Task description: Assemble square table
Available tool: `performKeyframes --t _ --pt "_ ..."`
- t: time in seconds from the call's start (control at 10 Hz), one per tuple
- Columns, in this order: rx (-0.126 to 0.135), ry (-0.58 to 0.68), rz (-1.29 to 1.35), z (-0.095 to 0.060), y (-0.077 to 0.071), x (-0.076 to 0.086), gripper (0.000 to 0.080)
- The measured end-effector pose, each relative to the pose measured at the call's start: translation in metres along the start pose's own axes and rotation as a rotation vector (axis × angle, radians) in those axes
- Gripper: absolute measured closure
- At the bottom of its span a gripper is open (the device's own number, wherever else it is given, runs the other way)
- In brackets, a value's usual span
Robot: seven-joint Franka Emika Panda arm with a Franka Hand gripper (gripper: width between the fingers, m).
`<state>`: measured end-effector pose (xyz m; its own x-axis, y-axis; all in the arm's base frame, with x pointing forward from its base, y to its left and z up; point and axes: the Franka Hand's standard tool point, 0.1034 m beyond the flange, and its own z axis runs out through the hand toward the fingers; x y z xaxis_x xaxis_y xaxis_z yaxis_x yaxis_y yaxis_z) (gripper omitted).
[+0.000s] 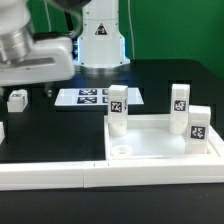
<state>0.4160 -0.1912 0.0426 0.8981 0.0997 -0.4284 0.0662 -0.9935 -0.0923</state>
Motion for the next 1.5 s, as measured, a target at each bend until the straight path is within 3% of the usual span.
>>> performKeyframes --t 0.1,0.2,0.6,0.9,1.3,1.5 --pt "-0.003 -0.045 -0.003 0.004 0.022 -0.016 0.015" --pt "-0.006 -0.102 -0.007 0.007 0.026 -0.024 0.015" --pt "-0.007 -0.115 -0.004 0.008 0.024 -0.022 0.015" --pt "0.025 -0.248 0.046 0.021 0.021 -0.038 0.015" --pt "0.022 -0.252 0.048 0.022 0.022 -0.037 0.015" --pt "0.035 -0.312 0.08 0.036 0.011 -0.042 0.015"
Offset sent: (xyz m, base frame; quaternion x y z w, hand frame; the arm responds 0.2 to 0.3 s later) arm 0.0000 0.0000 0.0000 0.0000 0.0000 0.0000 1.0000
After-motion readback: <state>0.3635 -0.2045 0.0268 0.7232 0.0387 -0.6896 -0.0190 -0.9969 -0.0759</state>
